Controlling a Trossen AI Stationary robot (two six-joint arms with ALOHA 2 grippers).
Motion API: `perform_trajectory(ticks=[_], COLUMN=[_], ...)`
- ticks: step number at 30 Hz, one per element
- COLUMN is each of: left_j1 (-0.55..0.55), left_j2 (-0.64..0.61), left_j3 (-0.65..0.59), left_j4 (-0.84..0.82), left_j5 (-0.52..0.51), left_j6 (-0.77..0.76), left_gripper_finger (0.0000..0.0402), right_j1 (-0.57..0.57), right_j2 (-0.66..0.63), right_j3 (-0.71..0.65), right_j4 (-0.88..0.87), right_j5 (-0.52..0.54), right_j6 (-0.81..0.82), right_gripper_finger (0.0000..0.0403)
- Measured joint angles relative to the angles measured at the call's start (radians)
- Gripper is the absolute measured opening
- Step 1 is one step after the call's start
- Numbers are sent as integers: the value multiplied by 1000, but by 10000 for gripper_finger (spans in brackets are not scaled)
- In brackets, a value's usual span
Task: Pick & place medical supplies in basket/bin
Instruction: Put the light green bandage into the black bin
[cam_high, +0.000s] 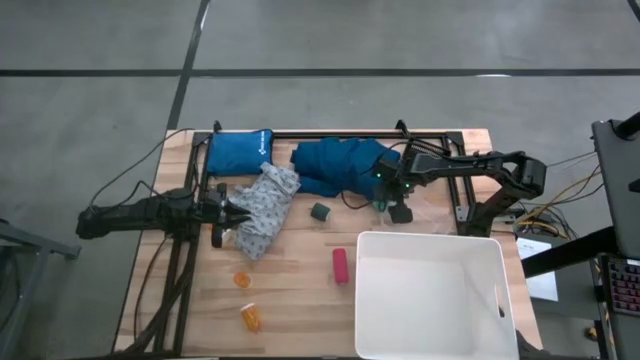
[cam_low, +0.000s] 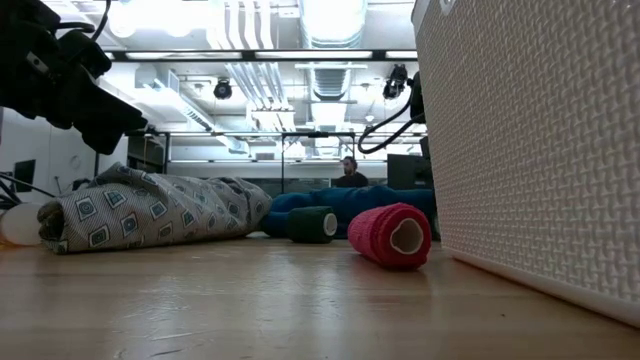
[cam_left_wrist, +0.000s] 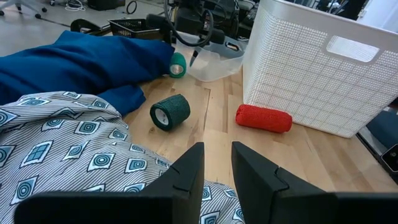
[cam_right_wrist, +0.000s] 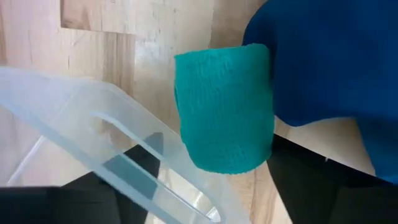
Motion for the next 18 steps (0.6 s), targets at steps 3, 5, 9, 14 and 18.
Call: perform_trajectory(ticks=[3,5,9,14,18], left_j1=[0,0,0,0,0], left_j2=[0,0,0,0,0], left_j3=[0,0,0,0,0], left_j4=[0,0,0,0,0], left_j5=[0,0,0,0,0], left_j6=[0,0,0,0,0], left_gripper_finger=[87,87,87,88,88], right_j1=[0,0,0,0,0], right_j2=[0,0,-3,-3,-4], right_j3=[0,0,2,2,1], right_j4=[0,1,1,0,-8], right_j5=[-3,-3,-2,-1,0], right_j6=[9,32,88,91,69], right_gripper_finger=[310,327,354,365,366])
